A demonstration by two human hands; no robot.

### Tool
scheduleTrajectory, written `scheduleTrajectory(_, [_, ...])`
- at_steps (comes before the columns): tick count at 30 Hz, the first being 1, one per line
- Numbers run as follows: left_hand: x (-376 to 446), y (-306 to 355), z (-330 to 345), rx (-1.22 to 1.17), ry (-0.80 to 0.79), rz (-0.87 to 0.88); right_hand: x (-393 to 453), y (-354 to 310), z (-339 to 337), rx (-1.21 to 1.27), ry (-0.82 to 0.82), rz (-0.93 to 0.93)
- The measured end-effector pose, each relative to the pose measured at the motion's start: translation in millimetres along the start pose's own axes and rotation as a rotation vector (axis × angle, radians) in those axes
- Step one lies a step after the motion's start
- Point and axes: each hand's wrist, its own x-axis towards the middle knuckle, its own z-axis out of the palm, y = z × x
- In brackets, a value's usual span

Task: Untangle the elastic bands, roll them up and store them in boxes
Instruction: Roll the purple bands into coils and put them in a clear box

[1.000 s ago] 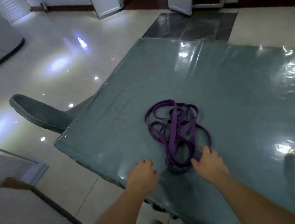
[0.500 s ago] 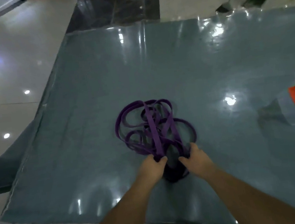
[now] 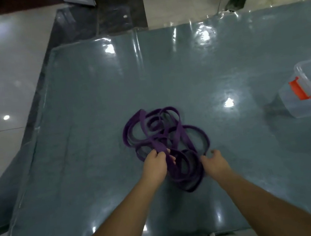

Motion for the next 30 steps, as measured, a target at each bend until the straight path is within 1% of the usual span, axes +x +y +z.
scheduleTrajectory(1, [-1.1, -2.4, -4.8, 0.006, -0.015, -0.035, 3.0, 0.7, 4.2, 0.085, -0.045, 0.054])
scheduleTrajectory(3, [-2.2, -11.5, -14.7, 0.098, -0.037, -0.078, 21.7, 14.5, 21.2, 0.209, -0.114, 0.101])
scheduleTrajectory(6, [-3.8, -28.9, -29.4, 0.338, -0.033, -0.119, 51.6, 40.4, 54.5, 0.238, -0.162, 0.081])
scheduleTrajectory(8, [-3.3, -39.0, -35.2, 0.474, -0.050, -0.146, 44.0, 34.3, 64.5, 0.250, -0.188, 0.076])
scheduleTrajectory(11, [-0.6, -53.0, -37.5, 0.595, -0.093, -0.182, 14.6, 11.9, 69.6, 0.236, -0.191, 0.061])
scheduleTrajectory(14, [-2.8, -60.7, -27.7, 0.633, -0.172, -0.126, -12.1, -7.0, 79.2, 0.251, -0.225, 0.012])
scheduleTrajectory(18, [-13.3, -56.8, -11.8, 0.709, -0.400, 0.001, -26.5, -14.3, 93.5, 0.291, -0.294, -0.009])
scheduleTrajectory(23, [-20.6, -57.9, -22.0, 0.647, -0.446, 0.062, -37.6, -22.8, 76.0, 0.308, -0.390, -0.014])
scheduleTrajectory(24, [-22.2, -56.8, -23.8, 0.628, -0.443, 0.067, -37.6, -22.0, 72.9, 0.311, -0.362, 0.004])
scheduleTrajectory(25, [-25.2, -54.2, -24.8, 0.570, -0.449, 0.078, -36.4, -19.9, 70.3, 0.323, -0.325, 0.023])
scheduleTrajectory(26, [-28.8, -49.1, -25.5, 0.462, -0.456, 0.061, -35.1, -17.9, 67.5, 0.340, -0.297, 0.037])
scheduleTrajectory(28, [-32.5, -42.6, -29.2, 0.222, -0.439, -0.016, -30.1, -12.5, 61.1, 0.386, -0.276, 0.051])
scheduleTrajectory(29, [-30.8, -40.8, -32.2, 0.163, -0.399, -0.025, -30.6, -11.9, 55.0, 0.386, -0.276, 0.049])
scheduleTrajectory(30, [-27.8, -41.1, -36.4, 0.179, -0.339, -0.003, -34.2, -12.5, 47.7, 0.377, -0.270, 0.042])
